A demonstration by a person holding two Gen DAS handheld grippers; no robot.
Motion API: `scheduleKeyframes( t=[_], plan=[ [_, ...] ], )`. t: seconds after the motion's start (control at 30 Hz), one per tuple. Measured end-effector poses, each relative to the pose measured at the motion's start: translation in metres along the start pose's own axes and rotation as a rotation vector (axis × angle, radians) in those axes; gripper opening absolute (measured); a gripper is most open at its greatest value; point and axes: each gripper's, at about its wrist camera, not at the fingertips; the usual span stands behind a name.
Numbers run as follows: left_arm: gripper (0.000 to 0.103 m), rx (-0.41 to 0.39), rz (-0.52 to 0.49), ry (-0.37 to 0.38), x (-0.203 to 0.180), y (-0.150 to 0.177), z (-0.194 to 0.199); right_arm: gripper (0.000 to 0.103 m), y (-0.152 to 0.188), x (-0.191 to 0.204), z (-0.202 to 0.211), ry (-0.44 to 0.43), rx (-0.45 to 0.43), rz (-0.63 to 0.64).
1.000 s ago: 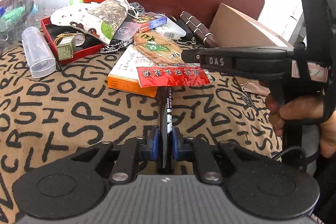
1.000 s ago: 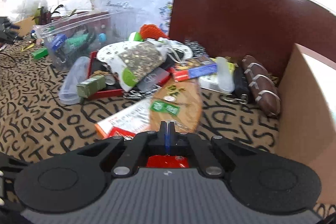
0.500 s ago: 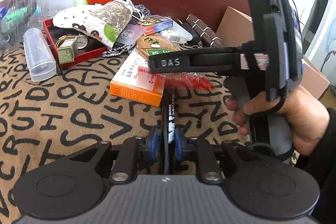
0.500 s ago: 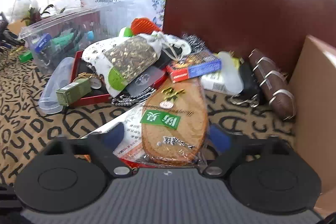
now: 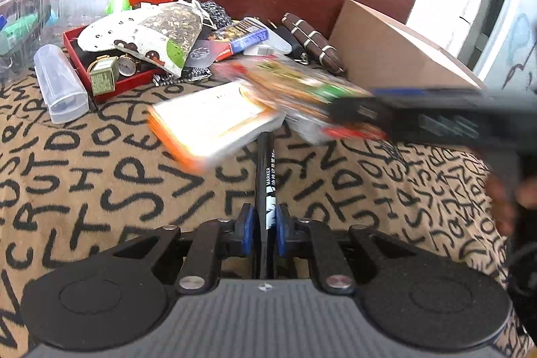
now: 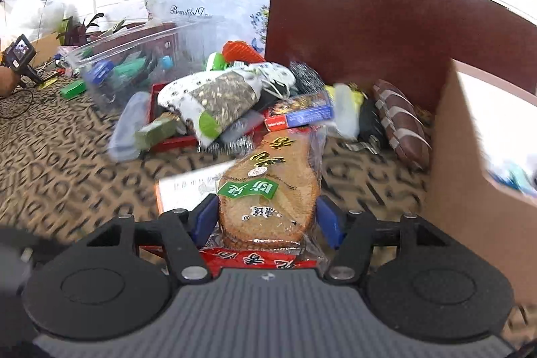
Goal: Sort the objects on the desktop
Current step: 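Grasp the packaged insole with the right gripper while the left gripper holds the marker, then carry the marker and insole into the cardboard box and release both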
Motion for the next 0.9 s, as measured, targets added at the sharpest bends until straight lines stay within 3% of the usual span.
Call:
scheduleKeyframes(
  t=[0.2, 0.3, 0.37, 0.4, 0.43, 0.7, 0.9],
  plan=[
    [0.013, 0.024, -0.009, 0.026, -0.009, 0.010, 0.011, 0.062, 0.059, -0.011, 0.066, -0.005, 0.076, -0.065],
    [0.013, 0.040, -0.028, 0.039, -0.017, 0.014, 0.011, 0.064, 0.083, -0.013, 0.077, -0.020, 0.165, -0.091],
    [0.013, 0.042, -0.043, 0.024, -0.023, 0.015, 0.008, 0.068, 0.091, -0.009, 0.081, -0.012, 0.167, -0.082],
    [0.014, 0.041, -0.044, 0.015, -0.026, 0.015, 0.007, 0.080, 0.092, -0.007, 0.083, 0.006, 0.162, -0.076],
    [0.015, 0.043, -0.047, 0.011, -0.029, 0.014, 0.005, 0.087, 0.090, -0.005, 0.083, 0.029, 0.153, -0.069],
    [0.043, 0.047, -0.084, -0.040, -0.046, 0.007, -0.013, 0.087, 0.065, -0.010, 0.049, 0.072, 0.145, -0.063],
    [0.028, 0.041, -0.076, -0.066, -0.043, 0.005, -0.016, 0.087, 0.064, -0.012, 0.012, 0.074, 0.211, -0.094]
  ],
)
Point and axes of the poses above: each gripper's, at about its wrist camera, not at the fingertips, and z roughly against the way its jaws point, x to its left, y to its underside, and after that the axes turned 11 degrees about z, right-handed
